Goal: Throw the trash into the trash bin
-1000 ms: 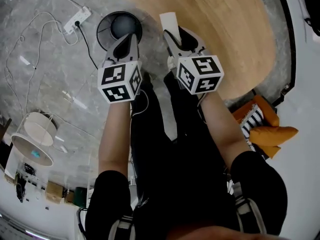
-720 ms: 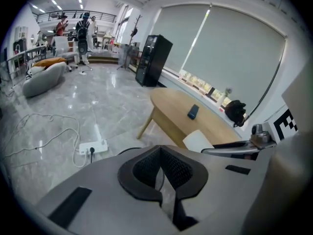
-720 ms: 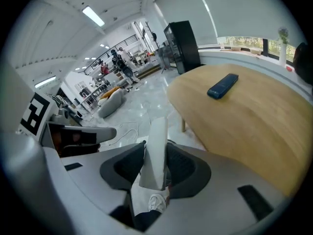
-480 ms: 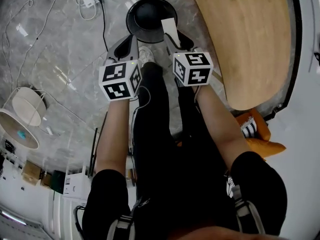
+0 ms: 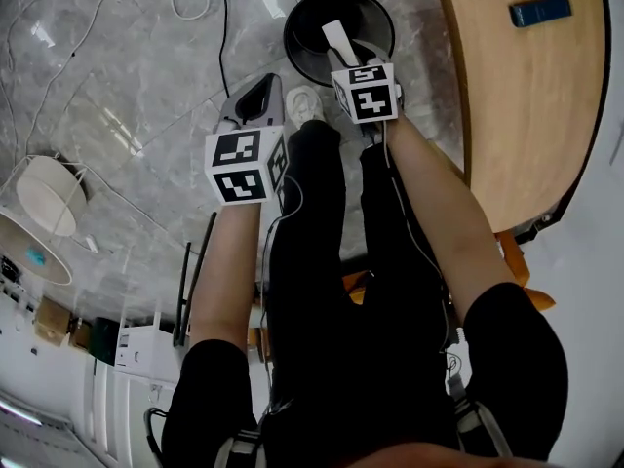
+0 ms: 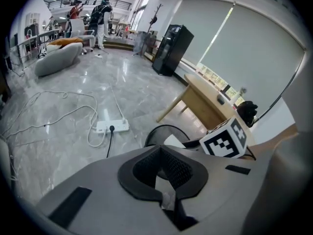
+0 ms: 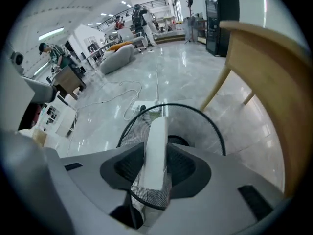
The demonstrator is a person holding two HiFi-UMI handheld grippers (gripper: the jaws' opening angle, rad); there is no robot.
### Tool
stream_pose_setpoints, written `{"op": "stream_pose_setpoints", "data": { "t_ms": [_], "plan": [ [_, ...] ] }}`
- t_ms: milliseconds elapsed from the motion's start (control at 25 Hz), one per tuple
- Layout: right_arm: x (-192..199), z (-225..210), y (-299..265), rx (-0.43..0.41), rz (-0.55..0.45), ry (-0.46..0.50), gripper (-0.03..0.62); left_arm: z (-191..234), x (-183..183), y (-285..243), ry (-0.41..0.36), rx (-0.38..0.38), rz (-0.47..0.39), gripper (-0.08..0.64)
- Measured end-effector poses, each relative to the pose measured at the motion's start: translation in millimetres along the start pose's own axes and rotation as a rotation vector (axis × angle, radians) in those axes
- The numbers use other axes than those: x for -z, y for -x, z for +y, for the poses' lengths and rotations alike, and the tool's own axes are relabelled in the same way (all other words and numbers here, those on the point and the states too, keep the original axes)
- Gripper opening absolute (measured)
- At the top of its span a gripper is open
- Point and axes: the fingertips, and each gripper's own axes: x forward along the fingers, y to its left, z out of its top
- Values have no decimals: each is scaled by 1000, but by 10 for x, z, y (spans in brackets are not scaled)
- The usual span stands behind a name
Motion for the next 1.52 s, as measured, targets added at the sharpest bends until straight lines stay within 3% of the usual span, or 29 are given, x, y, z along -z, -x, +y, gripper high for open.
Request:
{"op": "stream_pose_setpoints", "data": {
  "t_ms": [160, 400, 680, 800, 1040, 1200, 1320, 1520],
  "plan": [
    [160, 0, -457, -12, 88, 26, 147, 169, 70, -108, 3, 3, 4, 12],
    [226, -92, -824, -14, 155, -72, 147, 310, 117, -276, -7, 1, 0, 12],
    [59, -205, -795, -11, 49, -161, 196, 309, 101, -362, -17, -1, 3, 12],
    [-122, -154, -418, 20, -57, -127, 18, 231, 74, -330, 4, -10, -8, 12],
    [-553, -44, 535, 56, -295, -129, 14, -138, -237, -152, 39, 21, -67, 12],
    [-870, -139, 1359, 71, -456, -152, 14, -604, -576, 36, 1, 59, -125, 12],
    [-1021, -402, 2022, 103, -545, -221, 14, -1042, -872, 185, -49, 72, -169, 12],
    [-1108, -1064, 3142, 229, -665, -302, 14, -1874, -1352, 429, -117, 103, -242, 12]
  ]
}}
